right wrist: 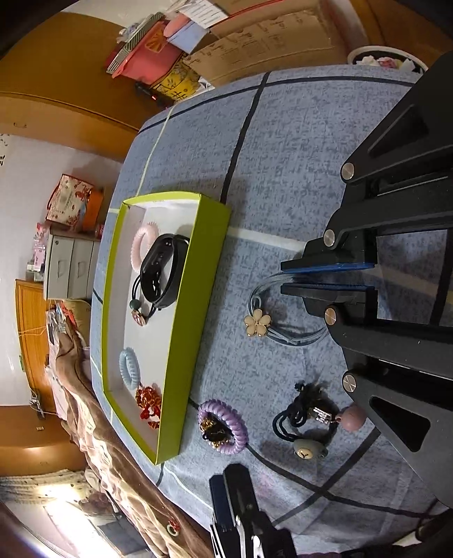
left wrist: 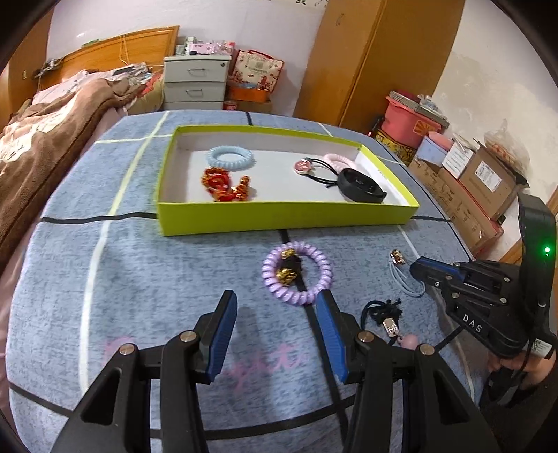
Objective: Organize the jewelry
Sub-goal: 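Grasp the lavender coil's gold charm with left tool while right holds grey cord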
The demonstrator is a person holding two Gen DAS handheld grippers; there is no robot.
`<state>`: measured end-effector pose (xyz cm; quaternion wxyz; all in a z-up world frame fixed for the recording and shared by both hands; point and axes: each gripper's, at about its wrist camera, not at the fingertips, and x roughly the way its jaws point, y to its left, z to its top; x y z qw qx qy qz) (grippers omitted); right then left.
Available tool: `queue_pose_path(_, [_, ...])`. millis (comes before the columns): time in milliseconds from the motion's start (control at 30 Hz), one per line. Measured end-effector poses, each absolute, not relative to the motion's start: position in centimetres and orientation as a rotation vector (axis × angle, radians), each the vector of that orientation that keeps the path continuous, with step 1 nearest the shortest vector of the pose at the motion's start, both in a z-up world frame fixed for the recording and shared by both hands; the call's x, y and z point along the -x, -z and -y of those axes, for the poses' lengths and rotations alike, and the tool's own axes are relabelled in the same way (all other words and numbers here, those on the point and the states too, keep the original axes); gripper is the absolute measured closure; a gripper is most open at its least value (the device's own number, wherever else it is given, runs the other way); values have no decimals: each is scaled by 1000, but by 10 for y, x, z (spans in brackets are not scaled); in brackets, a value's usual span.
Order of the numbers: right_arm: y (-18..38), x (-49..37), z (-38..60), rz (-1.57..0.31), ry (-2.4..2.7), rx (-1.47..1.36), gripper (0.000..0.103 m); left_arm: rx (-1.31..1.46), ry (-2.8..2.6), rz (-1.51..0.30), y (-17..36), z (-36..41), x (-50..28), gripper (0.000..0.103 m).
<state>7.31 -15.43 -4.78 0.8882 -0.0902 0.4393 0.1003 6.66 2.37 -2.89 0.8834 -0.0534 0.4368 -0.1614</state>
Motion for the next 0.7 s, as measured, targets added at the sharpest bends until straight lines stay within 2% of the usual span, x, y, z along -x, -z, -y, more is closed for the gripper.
queue_pose_path(700, [42,-75,169,-888,-280,65,95,-85,279,-854,23,11,-81,54])
